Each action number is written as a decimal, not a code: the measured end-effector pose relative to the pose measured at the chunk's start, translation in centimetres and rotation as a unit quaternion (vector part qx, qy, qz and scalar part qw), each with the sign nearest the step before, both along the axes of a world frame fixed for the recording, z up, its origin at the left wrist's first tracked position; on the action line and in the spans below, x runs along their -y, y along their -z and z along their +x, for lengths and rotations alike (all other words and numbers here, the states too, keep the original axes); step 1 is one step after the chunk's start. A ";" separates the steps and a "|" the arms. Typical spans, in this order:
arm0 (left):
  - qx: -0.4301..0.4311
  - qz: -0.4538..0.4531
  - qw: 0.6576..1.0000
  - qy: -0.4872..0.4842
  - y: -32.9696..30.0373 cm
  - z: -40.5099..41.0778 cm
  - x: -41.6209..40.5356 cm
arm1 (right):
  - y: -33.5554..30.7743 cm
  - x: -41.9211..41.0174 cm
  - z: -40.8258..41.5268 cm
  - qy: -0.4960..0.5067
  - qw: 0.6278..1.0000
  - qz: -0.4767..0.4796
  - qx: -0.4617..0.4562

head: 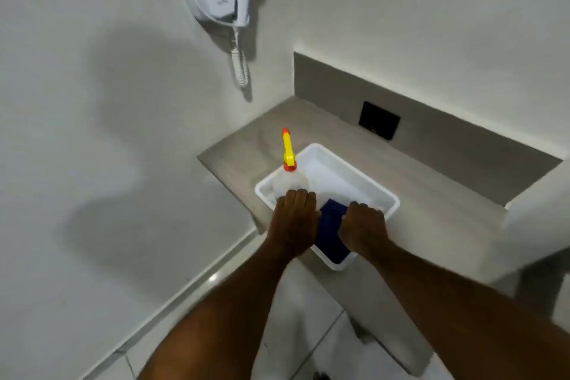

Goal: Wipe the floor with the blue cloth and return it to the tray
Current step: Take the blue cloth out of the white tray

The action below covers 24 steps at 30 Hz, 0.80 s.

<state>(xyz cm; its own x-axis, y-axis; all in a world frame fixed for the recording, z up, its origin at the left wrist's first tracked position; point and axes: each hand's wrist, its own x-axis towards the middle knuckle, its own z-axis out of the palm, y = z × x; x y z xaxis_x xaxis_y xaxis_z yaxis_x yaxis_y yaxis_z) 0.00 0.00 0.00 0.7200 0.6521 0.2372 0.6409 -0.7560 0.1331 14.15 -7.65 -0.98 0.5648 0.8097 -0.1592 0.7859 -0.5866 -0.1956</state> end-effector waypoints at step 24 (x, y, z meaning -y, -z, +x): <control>0.170 -0.393 0.903 -0.032 -4.2 -0.7 -3.6 | -6.7 -2.2 0.3 0.147 0.881 0.160 -0.420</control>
<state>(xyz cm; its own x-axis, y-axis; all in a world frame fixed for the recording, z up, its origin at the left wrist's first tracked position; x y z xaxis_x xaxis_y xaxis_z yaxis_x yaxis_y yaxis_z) -0.74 3.62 4.20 0.6476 0.7529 -0.1171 0.5013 -0.3053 0.8096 14.50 -5.40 5.75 0.5499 0.7275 -0.4103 0.1084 -0.5492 -0.8286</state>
